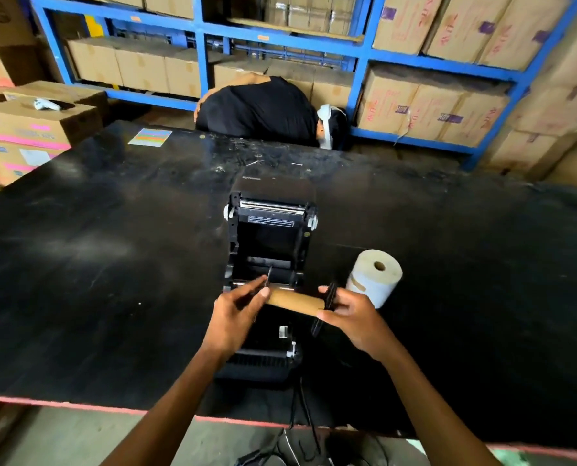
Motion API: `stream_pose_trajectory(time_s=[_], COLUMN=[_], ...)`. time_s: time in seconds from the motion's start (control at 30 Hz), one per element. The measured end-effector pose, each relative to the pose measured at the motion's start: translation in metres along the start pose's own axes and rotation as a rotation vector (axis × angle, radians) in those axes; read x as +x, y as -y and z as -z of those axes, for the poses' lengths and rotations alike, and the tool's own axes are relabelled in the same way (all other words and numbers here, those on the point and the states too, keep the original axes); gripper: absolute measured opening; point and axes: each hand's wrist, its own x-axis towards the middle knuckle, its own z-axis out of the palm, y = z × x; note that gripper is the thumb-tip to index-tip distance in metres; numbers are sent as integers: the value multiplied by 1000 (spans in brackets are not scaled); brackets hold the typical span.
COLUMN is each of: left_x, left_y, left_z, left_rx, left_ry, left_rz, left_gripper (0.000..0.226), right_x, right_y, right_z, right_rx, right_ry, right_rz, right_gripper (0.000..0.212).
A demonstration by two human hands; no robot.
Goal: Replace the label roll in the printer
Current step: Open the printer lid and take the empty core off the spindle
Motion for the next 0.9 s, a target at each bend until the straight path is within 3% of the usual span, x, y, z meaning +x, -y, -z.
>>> stream_pose_trajectory(time_s=[0.1, 0.23, 0.4, 0.53, 0.6, 0.77, 0.9], left_x=[0, 4, 28, 44, 49, 56, 49], left_y=[2, 9, 34, 63, 73, 94, 99], left_z=[-44, -105, -165, -195, -208, -226, -230], left_rx=[-48, -7, 285, 825, 953, 1027, 928], left_ry=[56, 85, 149, 308, 346, 294, 256], left_rz=[32, 25, -27, -77, -116, -175, -166], left_gripper=[20, 15, 31, 40, 35, 35, 40], right_x=[-29, -59, -87, -93, -88, -73, -65], right_y=[-19, -46, -94, -123, -134, -149, -157], right_z=[26, 67, 135, 172, 181, 193, 197], right_rx=[188, 306, 307, 240, 203, 167, 167], right_ry=[-170, -381, -583, -562, -544, -415, -383], right_rz=[-63, -151, -228, -264, -278, -301, -292], right_gripper=[35, 20, 15, 14, 15, 18, 13])
